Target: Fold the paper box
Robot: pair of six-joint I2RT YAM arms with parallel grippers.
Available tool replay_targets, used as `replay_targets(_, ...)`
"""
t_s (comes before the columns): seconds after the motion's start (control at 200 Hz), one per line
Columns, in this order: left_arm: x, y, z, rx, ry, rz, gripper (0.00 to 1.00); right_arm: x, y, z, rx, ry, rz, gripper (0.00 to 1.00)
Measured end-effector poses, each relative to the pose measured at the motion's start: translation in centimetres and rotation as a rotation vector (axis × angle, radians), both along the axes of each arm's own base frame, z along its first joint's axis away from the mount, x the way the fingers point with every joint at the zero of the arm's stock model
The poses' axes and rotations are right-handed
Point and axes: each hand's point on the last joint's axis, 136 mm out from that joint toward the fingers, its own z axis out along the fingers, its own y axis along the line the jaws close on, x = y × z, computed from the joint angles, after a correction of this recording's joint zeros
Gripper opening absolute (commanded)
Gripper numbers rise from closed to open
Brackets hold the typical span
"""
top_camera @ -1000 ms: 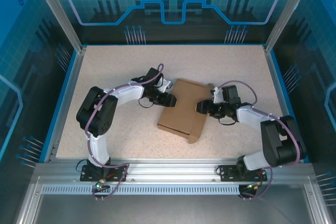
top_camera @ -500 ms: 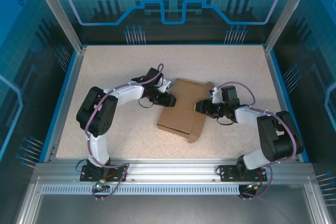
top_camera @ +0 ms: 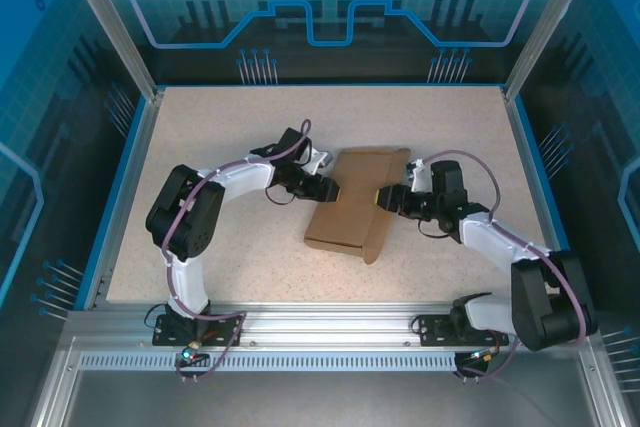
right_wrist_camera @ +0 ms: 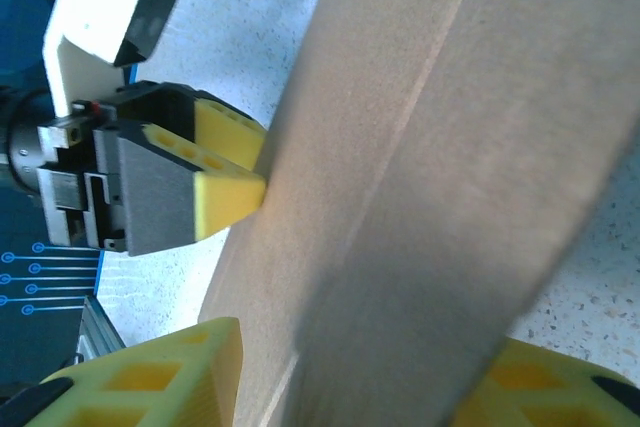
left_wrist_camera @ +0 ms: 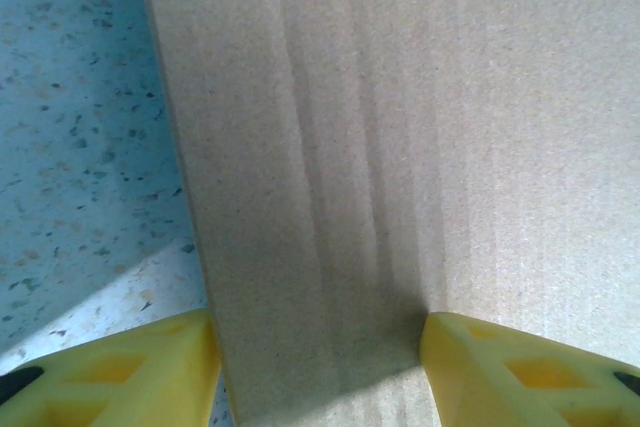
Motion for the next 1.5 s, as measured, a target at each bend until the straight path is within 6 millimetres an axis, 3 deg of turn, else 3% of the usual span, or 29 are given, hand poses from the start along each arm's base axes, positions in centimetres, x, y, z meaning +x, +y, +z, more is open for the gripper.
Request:
replay_targets(0.535,1.0,-2.0,0.2,-0.063,0.025,-0.031,0.61,-0.2,-0.4,1.6,-0.123,-0.026,-0.045,0.46)
replay_targets(0.925,2.3,-2.9,0.1,-0.085,0.014,-0.027,0.62,1.1,0.7,5.4,-0.151,-0.107,-0.032,0.44)
replay_targets(1.07,1.4,-3.8,-0.8,-0.082,0.036,-0.054,0.62,1.7,2.0,6.9,-0.146,-0.147,-0.002,0.43)
replay_targets(1.225,-0.1,-4.7,-2.4,-0.063,0.081,-0.087,0.62,2.2,2.8,7.1,-0.161,-0.157,0.013,0.43)
replay_targets(1.501,0.1,-4.4,-2.4,-0.035,0.087,-0.076,0.64,2.4,2.8,6.7,-0.213,-0.172,0.003,0.38)
